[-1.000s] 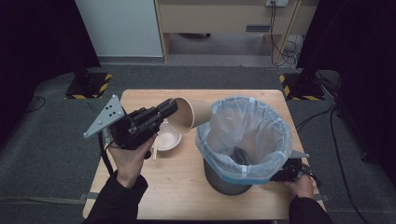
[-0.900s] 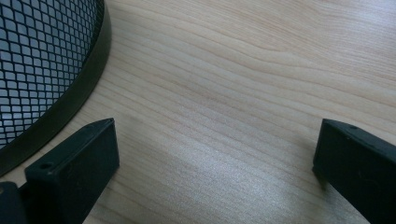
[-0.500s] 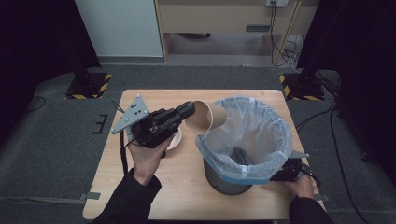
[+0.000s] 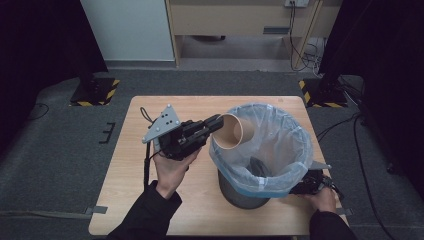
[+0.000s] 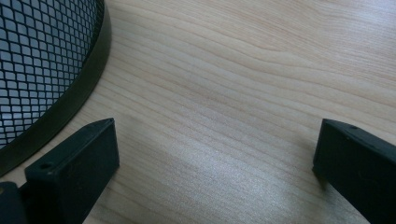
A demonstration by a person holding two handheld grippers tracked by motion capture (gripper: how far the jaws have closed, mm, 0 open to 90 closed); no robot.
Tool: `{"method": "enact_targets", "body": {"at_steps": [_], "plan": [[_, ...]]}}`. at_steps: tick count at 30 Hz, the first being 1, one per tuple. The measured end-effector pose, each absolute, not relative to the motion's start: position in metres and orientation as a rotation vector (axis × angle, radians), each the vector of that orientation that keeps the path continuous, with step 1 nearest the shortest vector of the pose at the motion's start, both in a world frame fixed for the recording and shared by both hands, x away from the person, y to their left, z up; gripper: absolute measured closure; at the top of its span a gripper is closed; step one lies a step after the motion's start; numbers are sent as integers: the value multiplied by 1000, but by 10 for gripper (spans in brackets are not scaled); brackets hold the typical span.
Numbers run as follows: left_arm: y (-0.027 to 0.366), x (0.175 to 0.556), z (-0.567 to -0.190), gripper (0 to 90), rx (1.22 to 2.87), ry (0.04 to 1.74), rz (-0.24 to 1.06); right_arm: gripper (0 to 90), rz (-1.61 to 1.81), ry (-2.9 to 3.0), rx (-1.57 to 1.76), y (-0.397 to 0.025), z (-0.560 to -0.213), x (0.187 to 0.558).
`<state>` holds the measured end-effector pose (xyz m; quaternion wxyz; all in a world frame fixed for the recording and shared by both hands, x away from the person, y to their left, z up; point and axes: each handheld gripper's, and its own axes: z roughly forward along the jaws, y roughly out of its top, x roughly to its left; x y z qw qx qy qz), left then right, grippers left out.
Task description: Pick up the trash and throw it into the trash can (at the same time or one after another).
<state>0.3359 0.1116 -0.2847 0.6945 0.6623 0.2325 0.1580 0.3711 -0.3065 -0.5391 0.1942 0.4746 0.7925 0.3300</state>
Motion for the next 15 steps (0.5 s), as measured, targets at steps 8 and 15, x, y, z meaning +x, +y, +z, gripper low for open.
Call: {"method": "enact_targets", "body": {"at_steps": [8,15], "plan": [[99,341,-291,839,1513,519,335,4,926,2222,1333,-306,-539,371],[90,346,-297,750,1540,516,300,4,925,2222,1331,-307,-539,371]]}}
